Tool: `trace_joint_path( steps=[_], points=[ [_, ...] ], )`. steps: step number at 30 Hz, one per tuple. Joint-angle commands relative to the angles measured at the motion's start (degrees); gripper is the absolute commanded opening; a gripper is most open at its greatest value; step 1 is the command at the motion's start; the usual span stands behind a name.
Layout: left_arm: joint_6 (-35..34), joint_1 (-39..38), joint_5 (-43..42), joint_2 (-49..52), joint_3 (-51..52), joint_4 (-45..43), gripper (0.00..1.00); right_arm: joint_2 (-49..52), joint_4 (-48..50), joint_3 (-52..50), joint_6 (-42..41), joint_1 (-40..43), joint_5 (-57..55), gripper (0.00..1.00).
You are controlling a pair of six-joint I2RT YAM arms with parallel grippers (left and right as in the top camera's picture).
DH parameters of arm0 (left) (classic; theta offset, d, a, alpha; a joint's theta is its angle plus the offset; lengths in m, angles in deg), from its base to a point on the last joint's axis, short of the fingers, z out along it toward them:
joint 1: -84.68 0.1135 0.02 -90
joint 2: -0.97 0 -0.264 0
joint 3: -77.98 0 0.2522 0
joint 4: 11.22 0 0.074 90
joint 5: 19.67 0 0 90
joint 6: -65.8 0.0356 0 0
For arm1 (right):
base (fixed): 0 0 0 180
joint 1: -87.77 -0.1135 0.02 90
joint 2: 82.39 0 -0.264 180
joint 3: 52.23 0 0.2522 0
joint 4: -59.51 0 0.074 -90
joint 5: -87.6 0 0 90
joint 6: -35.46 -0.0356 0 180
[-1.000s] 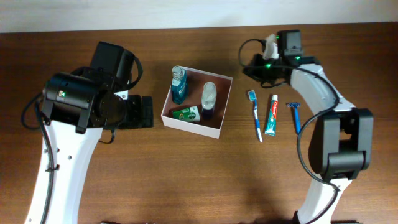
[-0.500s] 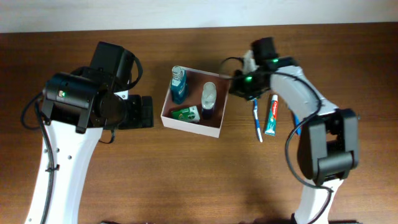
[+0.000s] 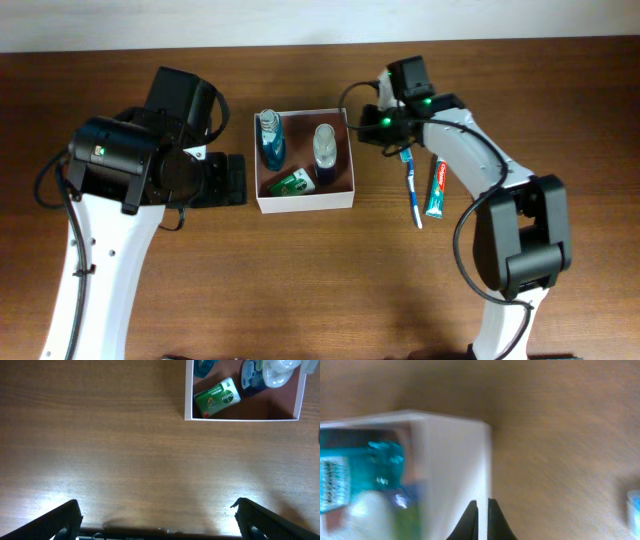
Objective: Pack container
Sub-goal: 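Lower the right gripper and grasp the blue toothbrush handle, then carry the toothbrush into the box and release it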
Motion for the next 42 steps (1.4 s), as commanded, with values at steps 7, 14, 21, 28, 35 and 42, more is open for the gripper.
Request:
trace_joint_path(
  steps=[7, 14, 21, 28, 35, 42],
  points=[
    [-0.57, 0.22, 0.42, -0.33, -0.68, 0.02, 1.0, -0.96, -18.6, 0.74, 5.75, 8.24, -6.21, 0.26],
    [-0.57, 0.22, 0.42, -0.33, -0.68, 0.04, 1.0, -0.74, -23.34, 0.33, 6.99, 6.08, -17.03, 0.32],
    [-0.57, 0.22, 0.42, -0.33, -0.68, 0.02, 1.0, 0.72, -20.92, -3.17, 6.12, 5.33, -20.94, 0.42],
    [-0.57, 0.22, 0.42, -0.33, -0.68, 0.02, 1.0, 2.97, -19.8, -3.82, 5.25, 5.33, -18.71, 0.4],
    [-0.57, 0.22, 0.42, -0.33, -0.68, 0.04, 1.0, 4.04, -18.75, -3.96, 5.27, 4.39, -18.73, 0.37],
    [-0.57, 0.22, 0.42, -0.33, -0.68, 0.04, 1.0, 5.25, -18.75, -4.0, 5.29, 3.45, -18.78, 0.16]
  ],
)
